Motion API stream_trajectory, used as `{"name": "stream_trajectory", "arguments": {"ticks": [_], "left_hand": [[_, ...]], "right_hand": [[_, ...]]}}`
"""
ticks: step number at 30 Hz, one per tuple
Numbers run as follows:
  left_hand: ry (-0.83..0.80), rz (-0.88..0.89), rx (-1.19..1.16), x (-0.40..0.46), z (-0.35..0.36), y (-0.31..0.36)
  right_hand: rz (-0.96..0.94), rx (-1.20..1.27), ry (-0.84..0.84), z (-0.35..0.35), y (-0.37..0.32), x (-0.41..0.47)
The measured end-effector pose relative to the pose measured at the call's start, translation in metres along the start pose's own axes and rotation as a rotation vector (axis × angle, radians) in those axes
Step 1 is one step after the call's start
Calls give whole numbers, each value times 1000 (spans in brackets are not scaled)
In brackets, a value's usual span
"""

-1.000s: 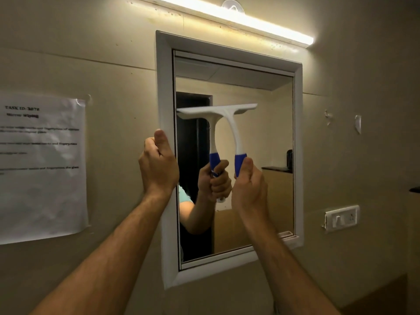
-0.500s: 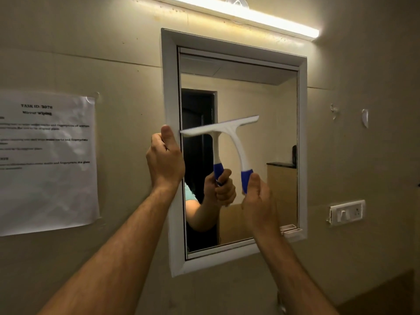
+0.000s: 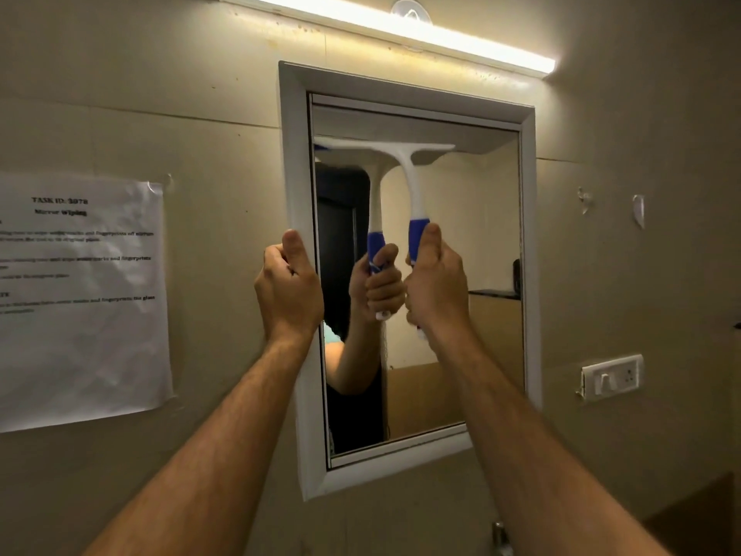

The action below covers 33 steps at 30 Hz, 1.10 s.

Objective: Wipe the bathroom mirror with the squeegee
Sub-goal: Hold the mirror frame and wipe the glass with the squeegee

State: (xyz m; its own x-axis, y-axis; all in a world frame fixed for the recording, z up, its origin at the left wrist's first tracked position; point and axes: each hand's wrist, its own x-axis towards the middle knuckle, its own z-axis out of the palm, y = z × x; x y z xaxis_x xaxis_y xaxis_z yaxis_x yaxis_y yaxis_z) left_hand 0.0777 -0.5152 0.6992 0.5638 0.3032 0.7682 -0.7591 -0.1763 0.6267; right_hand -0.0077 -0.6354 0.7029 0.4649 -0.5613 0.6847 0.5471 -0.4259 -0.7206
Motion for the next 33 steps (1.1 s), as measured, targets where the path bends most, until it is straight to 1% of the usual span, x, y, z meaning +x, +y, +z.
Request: {"name": "stream_trajectory", "arguments": {"ticks": [3, 5, 8, 11, 13, 15, 18, 20, 22, 24, 25, 27, 29, 31, 33], "left_hand": [[-3, 2, -4, 1, 1, -2], [-2, 1, -9, 1, 1, -2], [-3, 4, -13, 1, 1, -2], [-5, 9, -14, 0, 0, 0], [-9, 12, -14, 0, -2, 0], [-15, 10, -17, 0, -2, 0], [-7, 12, -17, -2, -4, 3], [-15, 13, -35, -3, -4, 5], [-10, 22, -25, -4, -4, 6], [-16, 18, -20, -4, -3, 5], [-14, 22, -16, -3, -4, 4], [-21, 17, -27, -4, -3, 5], [-32, -14, -54, -5, -4, 10], [-61, -110, -142, -4, -4, 5], [-58, -254, -364, -9, -11, 19]], "right_hand": [[49, 66, -59, -6, 23, -24], [42, 112, -51, -9, 30, -26], [-15, 131, -18, -6, 17, -6], [-78, 145, -28, -2, -11, 14], [-64, 135, -34, -1, -15, 17], [-24, 101, -40, -8, -1, 7], [-33, 27, -56, -28, 39, -16], [-53, 11, -17, -40, 59, -14], [-56, 14, 105, -49, 63, 7], [-29, 22, 231, -57, 50, 37], [-6, 18, 259, -61, 42, 52], [39, 22, 256, -70, 32, 74], [66, 15, 232, -77, 38, 79], [68, -18, 209, -81, 55, 69], [70, -37, 190, -84, 76, 52]]}}
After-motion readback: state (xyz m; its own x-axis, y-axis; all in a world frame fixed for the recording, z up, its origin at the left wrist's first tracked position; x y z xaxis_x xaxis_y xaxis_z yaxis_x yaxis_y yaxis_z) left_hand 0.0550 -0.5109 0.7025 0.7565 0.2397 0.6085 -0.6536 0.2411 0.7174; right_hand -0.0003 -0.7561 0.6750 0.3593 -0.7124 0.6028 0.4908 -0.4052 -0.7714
